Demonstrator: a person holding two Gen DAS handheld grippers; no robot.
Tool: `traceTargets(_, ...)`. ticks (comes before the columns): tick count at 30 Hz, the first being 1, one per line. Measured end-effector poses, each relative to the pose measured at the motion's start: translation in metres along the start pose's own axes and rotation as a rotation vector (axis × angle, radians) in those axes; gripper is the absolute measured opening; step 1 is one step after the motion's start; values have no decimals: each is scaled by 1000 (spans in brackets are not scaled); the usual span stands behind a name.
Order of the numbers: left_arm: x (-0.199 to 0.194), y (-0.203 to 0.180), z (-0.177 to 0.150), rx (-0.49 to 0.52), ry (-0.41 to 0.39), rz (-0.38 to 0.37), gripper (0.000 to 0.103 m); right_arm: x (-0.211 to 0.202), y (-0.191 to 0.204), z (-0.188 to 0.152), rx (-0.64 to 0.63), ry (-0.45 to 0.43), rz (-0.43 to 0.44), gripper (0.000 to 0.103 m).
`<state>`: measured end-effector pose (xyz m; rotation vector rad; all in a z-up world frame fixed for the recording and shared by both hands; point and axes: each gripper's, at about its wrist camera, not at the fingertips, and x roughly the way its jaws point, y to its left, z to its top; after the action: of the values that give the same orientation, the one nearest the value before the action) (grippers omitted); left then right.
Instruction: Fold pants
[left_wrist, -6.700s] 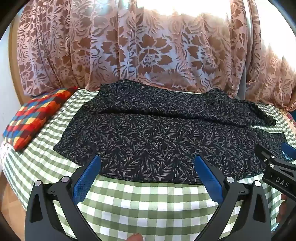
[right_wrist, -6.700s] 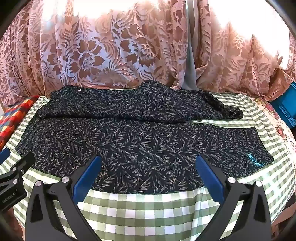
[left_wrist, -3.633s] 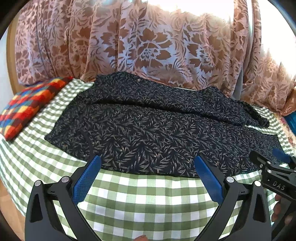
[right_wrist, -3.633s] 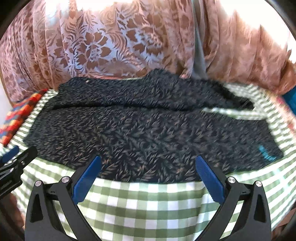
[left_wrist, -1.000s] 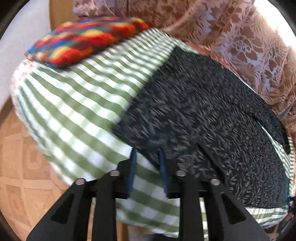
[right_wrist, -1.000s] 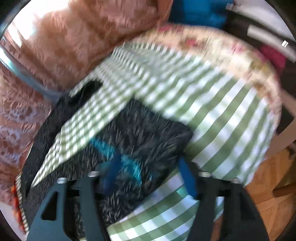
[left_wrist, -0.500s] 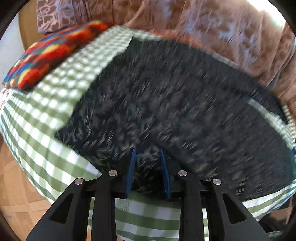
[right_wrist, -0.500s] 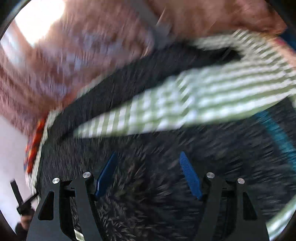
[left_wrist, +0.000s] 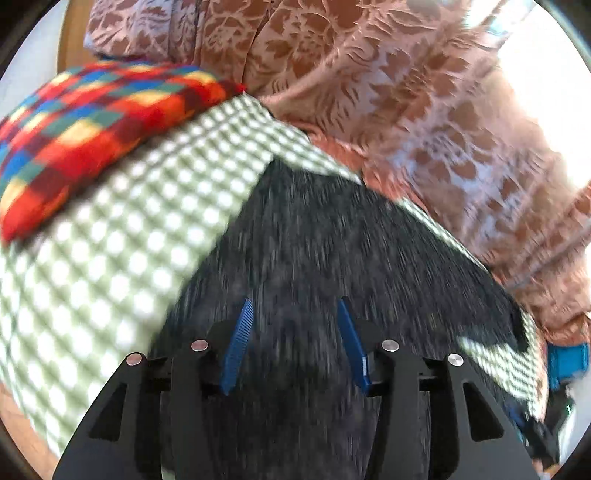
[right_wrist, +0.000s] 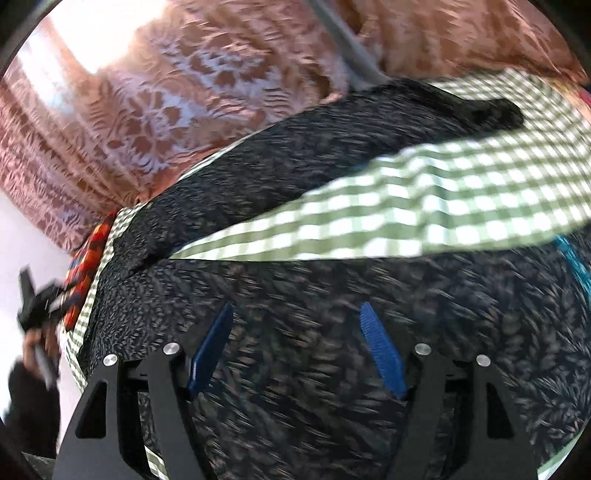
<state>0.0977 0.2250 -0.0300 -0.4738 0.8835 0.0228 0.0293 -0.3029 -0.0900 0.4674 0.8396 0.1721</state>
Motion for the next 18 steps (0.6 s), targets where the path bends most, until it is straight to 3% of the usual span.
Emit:
traceTargets(3, 38, 0, 41, -59, 31, -10, 47, 10, 22, 6, -59, -5, -3, 73)
traceTargets(5, 61, -3, 64, -91, 40, 5, 57, 20, 33, 9, -89, 4, 5, 74)
traceTargets(7, 84, -4, 84, -83, 62, 34, 59, 28, 38, 11, -93, 16, 19, 75)
traceTargets(8, 92, -6, 92, -75, 67, 55, 59, 32, 39, 12, -91, 24, 26, 75)
traceTargets(10, 108, -15, 108, 3, 48, 169, 59, 39, 41, 14, -88, 40, 28, 76)
traceTargets(12, 126, -19, 117, 66, 92, 192, 59, 48, 39, 15, -72, 62, 27, 76)
traceTargets(15, 150, -16, 127, 81, 155, 214, 59, 57, 35, 15, -44, 91, 26, 76)
traceTargets(17, 158, -11, 133, 59, 157, 228, 54, 60, 35, 15, -44, 100, 20, 76)
traceTargets(18, 162, -6, 136, 39, 148, 235, 45, 61, 35, 15, -45, 102, 17, 77)
